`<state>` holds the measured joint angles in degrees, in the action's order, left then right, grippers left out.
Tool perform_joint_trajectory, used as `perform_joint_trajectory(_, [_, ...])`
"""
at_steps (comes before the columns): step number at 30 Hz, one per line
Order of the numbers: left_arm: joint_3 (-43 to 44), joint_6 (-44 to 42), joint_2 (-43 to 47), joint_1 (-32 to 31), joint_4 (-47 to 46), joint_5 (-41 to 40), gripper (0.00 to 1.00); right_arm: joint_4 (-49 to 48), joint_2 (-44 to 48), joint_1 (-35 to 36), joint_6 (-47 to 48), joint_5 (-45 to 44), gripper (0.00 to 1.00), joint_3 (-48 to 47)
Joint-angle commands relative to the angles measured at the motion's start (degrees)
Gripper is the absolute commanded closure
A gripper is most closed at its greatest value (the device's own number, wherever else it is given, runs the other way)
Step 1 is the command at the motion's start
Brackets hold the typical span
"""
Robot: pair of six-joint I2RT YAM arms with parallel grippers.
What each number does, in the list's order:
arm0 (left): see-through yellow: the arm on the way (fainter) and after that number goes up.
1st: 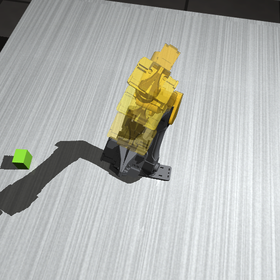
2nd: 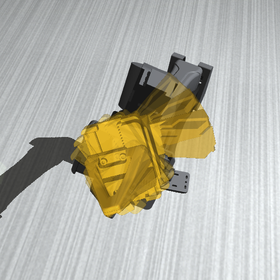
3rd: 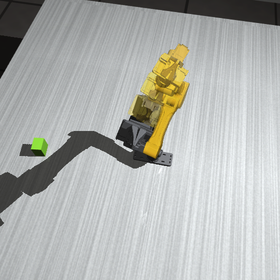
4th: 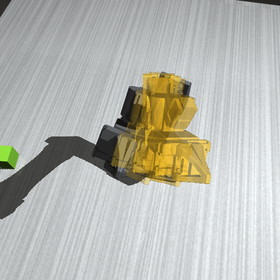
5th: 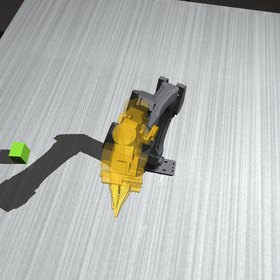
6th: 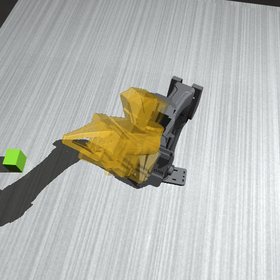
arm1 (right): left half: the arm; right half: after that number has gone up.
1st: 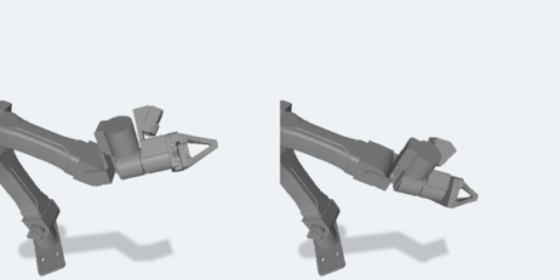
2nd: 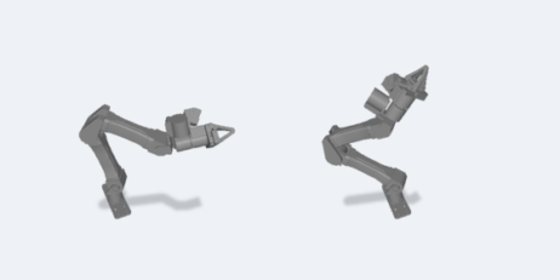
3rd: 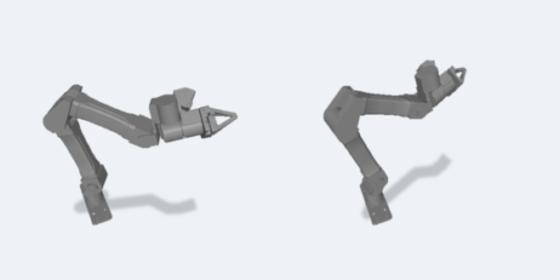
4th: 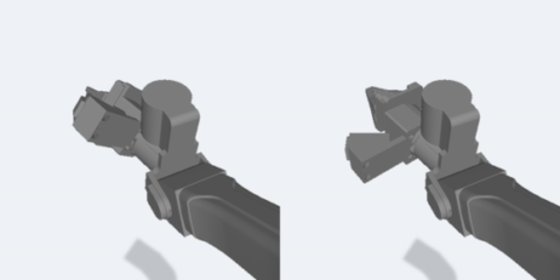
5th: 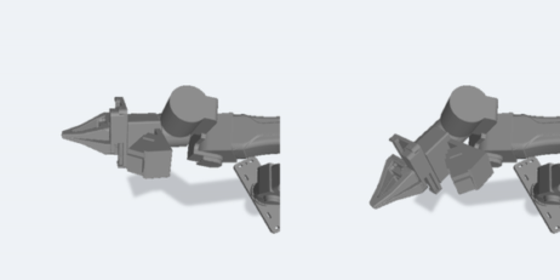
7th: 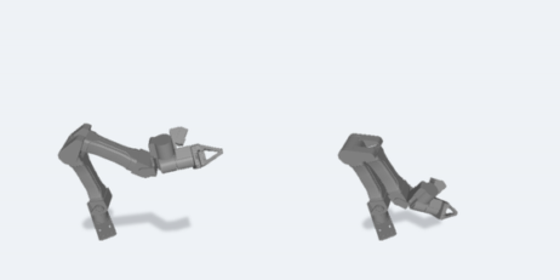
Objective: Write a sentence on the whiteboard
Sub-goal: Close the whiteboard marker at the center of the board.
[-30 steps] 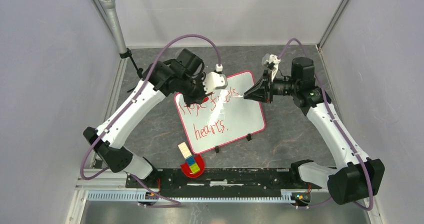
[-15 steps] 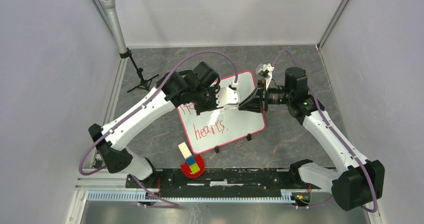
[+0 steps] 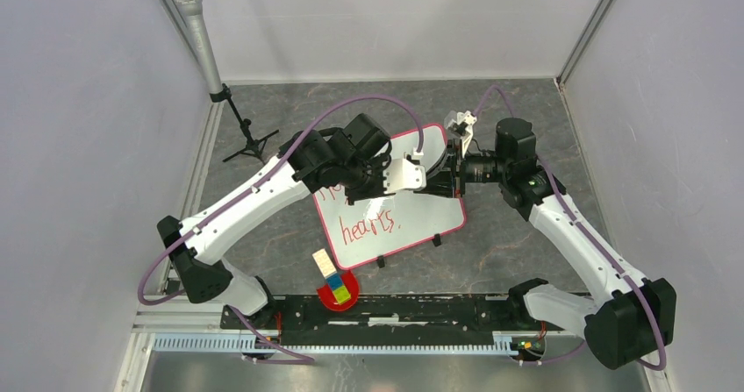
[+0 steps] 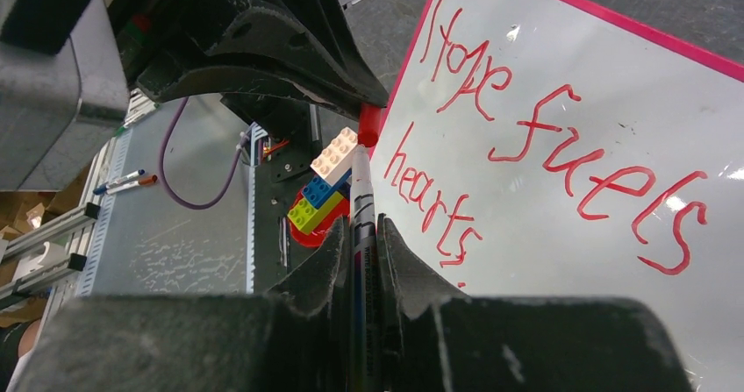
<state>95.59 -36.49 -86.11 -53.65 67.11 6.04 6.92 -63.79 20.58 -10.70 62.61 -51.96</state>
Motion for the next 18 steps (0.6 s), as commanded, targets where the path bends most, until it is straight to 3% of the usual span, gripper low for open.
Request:
perform_joint_trajectory(1, [0.3, -2.8, 0.8, -0.4, -1.3, -0.2, 0.98, -1.2, 0.4, 0.2, 0.5, -1.3, 1.00, -0.7])
perform_joint_trajectory(18, [1.8, -1.8, -0.5, -1.6, -1.3, 0.4, 0.98, 0.7, -1.2, 2.5, 3.0, -4.3, 1.00, -1.3])
